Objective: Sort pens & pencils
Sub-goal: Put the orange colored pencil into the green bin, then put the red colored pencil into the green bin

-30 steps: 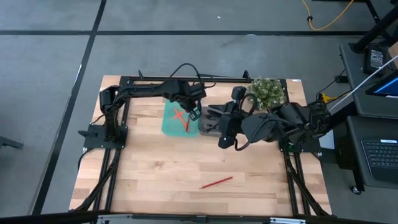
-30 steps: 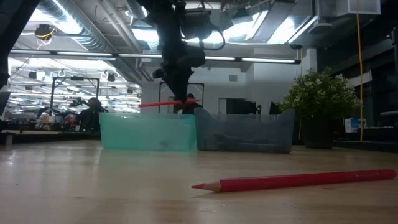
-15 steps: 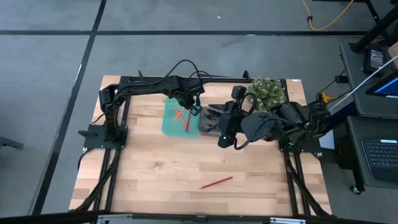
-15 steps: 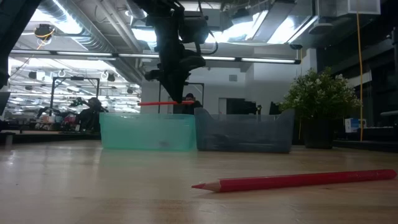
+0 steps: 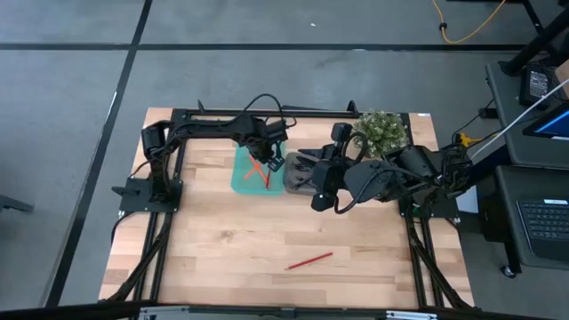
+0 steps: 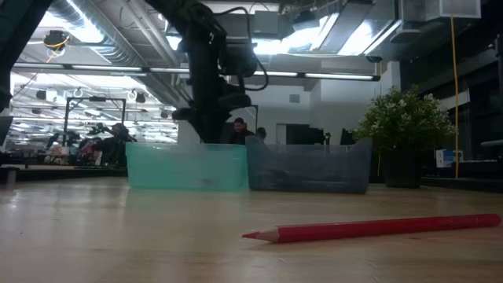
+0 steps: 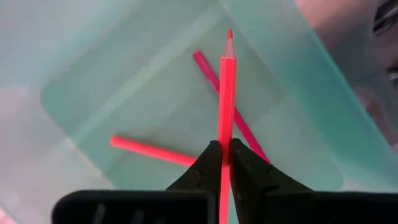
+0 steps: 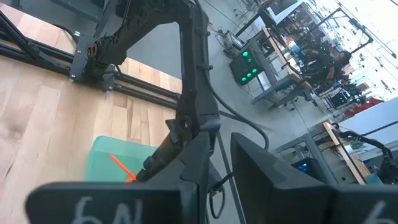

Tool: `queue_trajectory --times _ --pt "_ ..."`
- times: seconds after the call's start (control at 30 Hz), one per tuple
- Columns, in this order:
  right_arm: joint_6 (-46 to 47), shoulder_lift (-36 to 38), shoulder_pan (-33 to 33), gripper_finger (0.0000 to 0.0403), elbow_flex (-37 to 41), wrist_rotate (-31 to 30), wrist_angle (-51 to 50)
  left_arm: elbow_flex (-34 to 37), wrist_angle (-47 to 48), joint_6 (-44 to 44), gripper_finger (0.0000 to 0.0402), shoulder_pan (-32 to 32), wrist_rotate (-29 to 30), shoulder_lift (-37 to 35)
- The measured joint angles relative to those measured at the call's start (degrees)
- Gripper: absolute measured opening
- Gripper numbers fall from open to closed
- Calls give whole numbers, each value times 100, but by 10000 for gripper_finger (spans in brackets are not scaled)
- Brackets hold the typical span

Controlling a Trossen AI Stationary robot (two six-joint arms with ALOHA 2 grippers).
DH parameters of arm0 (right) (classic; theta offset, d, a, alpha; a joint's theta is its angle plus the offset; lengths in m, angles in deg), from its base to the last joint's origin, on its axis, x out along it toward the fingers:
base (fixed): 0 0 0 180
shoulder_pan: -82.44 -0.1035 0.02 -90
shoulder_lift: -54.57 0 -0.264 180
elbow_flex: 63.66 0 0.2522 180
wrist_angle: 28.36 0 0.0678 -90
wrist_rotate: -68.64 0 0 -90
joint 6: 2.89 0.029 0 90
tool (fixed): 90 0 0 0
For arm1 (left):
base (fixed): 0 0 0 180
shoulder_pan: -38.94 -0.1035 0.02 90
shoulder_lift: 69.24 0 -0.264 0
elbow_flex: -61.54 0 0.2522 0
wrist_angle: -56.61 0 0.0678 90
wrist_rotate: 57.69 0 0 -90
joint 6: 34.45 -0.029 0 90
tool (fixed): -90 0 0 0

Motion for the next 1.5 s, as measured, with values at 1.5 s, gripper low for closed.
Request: queue_trajectory --times 1.5 --pt "-1185 -4 17 69 2 -273 1963 -2789 829 -585 90 3833 -374 2013"
